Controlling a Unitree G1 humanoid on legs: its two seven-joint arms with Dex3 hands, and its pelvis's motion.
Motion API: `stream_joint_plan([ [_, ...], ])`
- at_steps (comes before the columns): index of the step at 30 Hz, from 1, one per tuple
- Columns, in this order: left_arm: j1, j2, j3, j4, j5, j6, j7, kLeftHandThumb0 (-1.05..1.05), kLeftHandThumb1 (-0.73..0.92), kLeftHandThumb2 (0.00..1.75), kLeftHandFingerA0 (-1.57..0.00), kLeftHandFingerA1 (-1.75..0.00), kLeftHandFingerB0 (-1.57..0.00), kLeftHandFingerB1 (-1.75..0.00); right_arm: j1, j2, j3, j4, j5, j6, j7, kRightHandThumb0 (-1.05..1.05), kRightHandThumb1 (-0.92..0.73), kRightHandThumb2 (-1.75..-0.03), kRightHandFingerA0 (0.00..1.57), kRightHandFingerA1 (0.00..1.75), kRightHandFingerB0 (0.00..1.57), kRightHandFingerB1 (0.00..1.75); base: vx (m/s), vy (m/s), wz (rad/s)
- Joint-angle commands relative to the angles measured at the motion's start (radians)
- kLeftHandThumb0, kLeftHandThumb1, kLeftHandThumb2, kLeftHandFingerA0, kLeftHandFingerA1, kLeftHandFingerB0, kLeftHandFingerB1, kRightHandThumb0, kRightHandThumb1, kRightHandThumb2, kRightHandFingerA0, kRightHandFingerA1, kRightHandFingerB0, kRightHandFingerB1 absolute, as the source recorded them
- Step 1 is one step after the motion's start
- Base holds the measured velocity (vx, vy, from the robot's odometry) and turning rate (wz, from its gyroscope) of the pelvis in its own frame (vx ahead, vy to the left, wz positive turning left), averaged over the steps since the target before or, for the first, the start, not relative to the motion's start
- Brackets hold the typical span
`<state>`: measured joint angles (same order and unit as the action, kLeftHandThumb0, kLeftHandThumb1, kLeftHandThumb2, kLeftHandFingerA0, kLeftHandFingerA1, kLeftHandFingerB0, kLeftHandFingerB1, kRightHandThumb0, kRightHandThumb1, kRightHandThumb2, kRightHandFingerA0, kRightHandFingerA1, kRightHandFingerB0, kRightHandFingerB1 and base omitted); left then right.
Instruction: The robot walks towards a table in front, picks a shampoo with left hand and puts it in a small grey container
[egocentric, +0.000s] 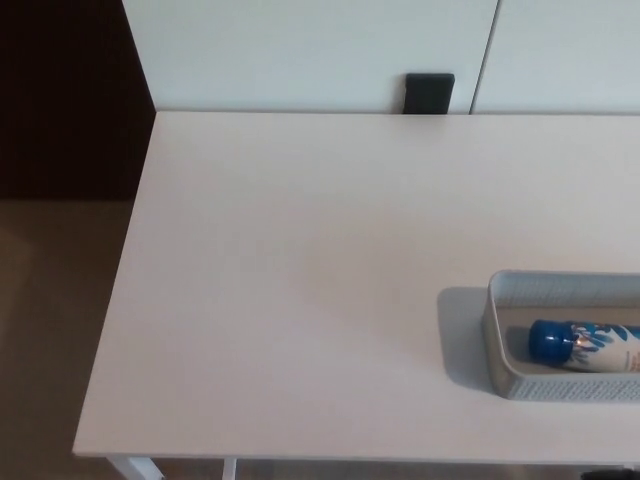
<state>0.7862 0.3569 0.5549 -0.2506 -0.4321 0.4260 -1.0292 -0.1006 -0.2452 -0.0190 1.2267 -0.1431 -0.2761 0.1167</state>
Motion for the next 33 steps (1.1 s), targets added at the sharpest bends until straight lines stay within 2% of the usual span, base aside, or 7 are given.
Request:
stream_joint_plan([
  [1,0.119,0.224,-0.029,0.408,0.19,-0.498,-0.241,-0.5,0.34,0.69,-0.58,-0.52,-0.52,-0.5,0.072,-0.05,-0.039,0.031,0.033,0.021,-0.007,-0.33,-0.66,-0.6,0.58,0.4,0.44,0.35,0.0,0.0,0.0],
  [8,0.012,0.316,-0.275,0.559,0.506,-0.598,0.132,-0.39,0.46,0.55,-0.73,-0.49,-0.59,-0.43,0.079,-0.047,-0.037,0.027,0.026,0.025,-0.009,-0.33,-0.65,-0.59,0.58,0.4,0.43,0.35,0.0,0.0,0.0],
  [13,-0.201,0.264,-0.411,0.772,0.639,-0.513,0.503,-0.33,0.58,0.57,-0.54,-0.71,-0.31,-0.36,0.081,-0.056,-0.036,0.025,0.023,0.024,-0.005,-0.35,-0.64,-0.59,0.56,0.4,0.43,0.35,0.0,0.0,0.0],
  [21,-0.508,0.058,-0.15,0.883,0.295,-0.257,0.725,-0.39,0.63,0.59,-0.34,-0.51,-0.19,-0.3,0.061,-0.055,-0.033,0.025,0.016,0.042,-0.008,-0.34,-0.64,-0.59,0.58,0.4,0.45,0.35,0.0,0.0,0.0],
  [27,-0.41,-0.031,-0.348,0.952,0.569,-0.469,0.994,-0.57,0.72,0.62,-0.46,-0.61,-0.25,-0.33,0.194,-0.06,-0.019,0.026,0.005,-0.015,0.005,-0.37,-0.65,-0.59,0.59,0.41,0.44,0.35,0.0,0.0,0.0],
  [30,-0.363,-0.005,-0.407,0.925,0.609,-0.496,0.937,-0.66,0.63,0.94,-0.25,-0.52,-0.12,-0.44,0.213,-0.065,-0.026,0.028,0.013,-0.03,0.024,-0.37,-0.65,-0.59,0.59,0.42,0.44,0.35,-0.02,-0.011,0.0],
  [33,-0.36,0.019,-0.405,0.946,0.598,-0.506,0.931,-0.62,0.8,0.63,-0.25,-0.37,-0.19,-0.3,0.223,-0.066,-0.029,0.02,0.017,-0.032,0.03,-0.45,-0.54,-0.81,0.55,0.55,0.4,0.48,-0.22,0.023,0.19],
])
